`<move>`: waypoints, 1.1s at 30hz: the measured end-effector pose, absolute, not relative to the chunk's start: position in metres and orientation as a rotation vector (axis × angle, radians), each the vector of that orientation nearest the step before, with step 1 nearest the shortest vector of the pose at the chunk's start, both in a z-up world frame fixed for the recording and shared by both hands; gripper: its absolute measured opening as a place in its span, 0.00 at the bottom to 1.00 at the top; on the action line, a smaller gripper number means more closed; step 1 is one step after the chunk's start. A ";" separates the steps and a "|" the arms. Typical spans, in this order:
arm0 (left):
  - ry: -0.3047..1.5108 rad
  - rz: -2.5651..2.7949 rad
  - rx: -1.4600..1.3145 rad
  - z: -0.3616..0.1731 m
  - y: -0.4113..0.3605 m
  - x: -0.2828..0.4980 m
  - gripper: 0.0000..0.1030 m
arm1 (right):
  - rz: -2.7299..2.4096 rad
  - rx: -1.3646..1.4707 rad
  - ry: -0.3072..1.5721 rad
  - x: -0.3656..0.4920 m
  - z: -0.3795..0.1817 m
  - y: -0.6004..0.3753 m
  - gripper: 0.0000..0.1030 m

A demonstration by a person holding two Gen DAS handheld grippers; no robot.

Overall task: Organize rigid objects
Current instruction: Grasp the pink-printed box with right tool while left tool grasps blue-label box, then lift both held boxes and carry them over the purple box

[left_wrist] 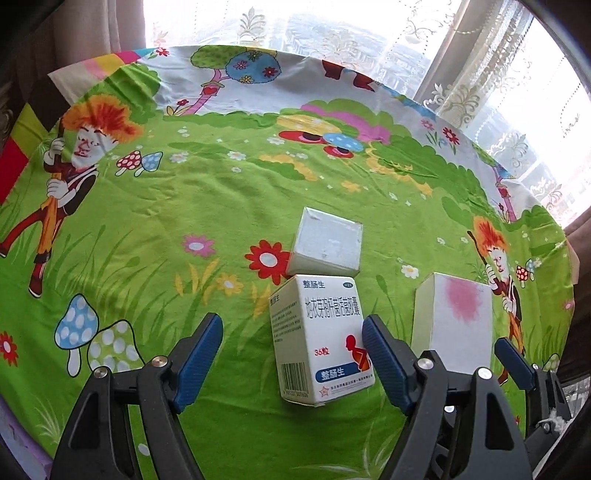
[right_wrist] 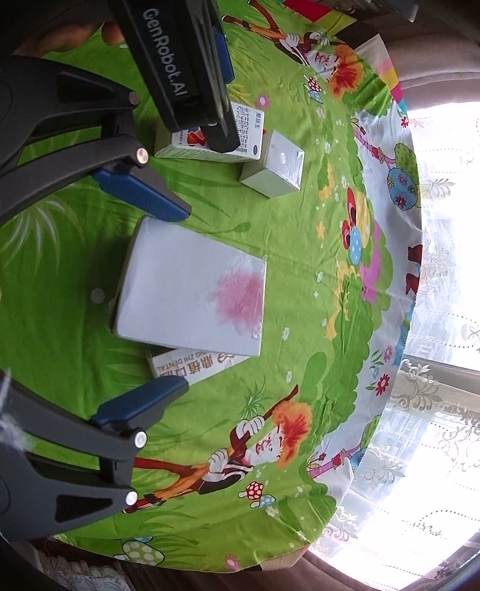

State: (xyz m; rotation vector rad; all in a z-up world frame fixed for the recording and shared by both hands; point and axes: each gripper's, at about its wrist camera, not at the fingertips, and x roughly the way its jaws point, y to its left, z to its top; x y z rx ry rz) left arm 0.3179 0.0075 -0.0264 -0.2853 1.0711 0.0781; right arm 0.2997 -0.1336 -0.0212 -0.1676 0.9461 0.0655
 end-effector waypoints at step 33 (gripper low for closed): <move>0.972 0.071 -0.150 -0.005 0.011 0.265 0.41 | 0.177 -0.032 0.921 0.267 -0.005 -0.140 0.67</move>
